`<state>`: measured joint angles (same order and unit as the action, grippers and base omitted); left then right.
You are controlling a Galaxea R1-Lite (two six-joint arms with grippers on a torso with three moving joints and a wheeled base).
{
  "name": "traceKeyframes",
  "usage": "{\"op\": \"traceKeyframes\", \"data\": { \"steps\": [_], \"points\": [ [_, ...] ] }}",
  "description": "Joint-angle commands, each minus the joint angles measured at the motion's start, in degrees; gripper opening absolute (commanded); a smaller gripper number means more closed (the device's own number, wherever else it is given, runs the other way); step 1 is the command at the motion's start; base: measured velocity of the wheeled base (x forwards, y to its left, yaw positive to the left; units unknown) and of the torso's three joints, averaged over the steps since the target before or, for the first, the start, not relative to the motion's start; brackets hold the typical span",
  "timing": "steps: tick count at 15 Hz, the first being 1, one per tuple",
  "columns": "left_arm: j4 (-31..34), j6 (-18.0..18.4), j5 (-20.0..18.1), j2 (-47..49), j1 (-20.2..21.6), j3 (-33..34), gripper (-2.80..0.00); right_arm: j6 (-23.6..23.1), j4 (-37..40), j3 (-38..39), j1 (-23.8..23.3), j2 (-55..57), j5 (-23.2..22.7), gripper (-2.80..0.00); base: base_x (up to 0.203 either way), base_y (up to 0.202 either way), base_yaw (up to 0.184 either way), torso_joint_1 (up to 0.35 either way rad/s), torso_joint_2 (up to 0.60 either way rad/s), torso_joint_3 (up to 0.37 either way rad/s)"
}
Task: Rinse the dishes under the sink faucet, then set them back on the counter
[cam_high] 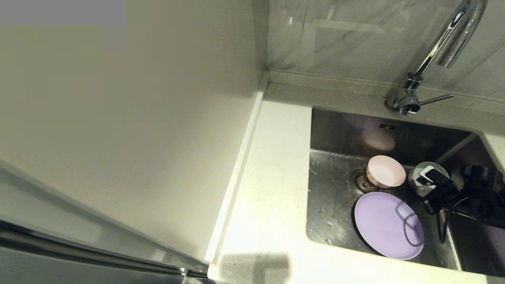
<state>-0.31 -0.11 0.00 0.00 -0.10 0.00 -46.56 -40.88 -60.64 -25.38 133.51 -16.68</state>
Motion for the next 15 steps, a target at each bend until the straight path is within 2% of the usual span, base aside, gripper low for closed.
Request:
{"op": "traceKeyframes", "data": {
  "steps": [1,3,5,8,13,15],
  "points": [
    [0.0,-0.1,0.0,0.0,0.0,0.2,-2.8,-0.1,-0.3,0.1,-0.1,-0.9,0.0,-2.8,0.0,0.0,0.0,0.0,0.0,0.0],
    [0.0,0.0,0.0,0.0,0.0,0.2,-2.8,4.8,-0.3,-0.2,-0.1,-2.6,0.0,-2.8,0.0,0.0,0.0,0.0,0.0,0.0],
    [0.0,-0.1,0.0,0.0,0.0,0.2,-2.8,12.6,-0.3,0.0,0.0,-5.6,0.0,-2.8,0.0,0.0,0.0,0.0,0.0,0.0],
    [0.0,-0.1,0.0,0.0,0.0,0.2,-2.8,21.5,-0.4,2.5,-0.1,-11.0,0.9,-2.8,0.0,0.0,0.0,0.0,0.0,0.0],
    [0.0,-0.1,0.0,0.0,0.0,0.1,-2.8,35.5,-0.4,12.6,0.0,-24.7,0.6,-2.8,0.0,0.0,0.0,0.0,0.0,0.0],
    [0.0,-0.1,0.0,0.0,0.0,0.2,-2.8,39.9,-0.5,17.9,0.2,-30.7,-0.9,-2.8,0.0,0.0,0.0,0.0,0.0,0.0]
  ]
}}
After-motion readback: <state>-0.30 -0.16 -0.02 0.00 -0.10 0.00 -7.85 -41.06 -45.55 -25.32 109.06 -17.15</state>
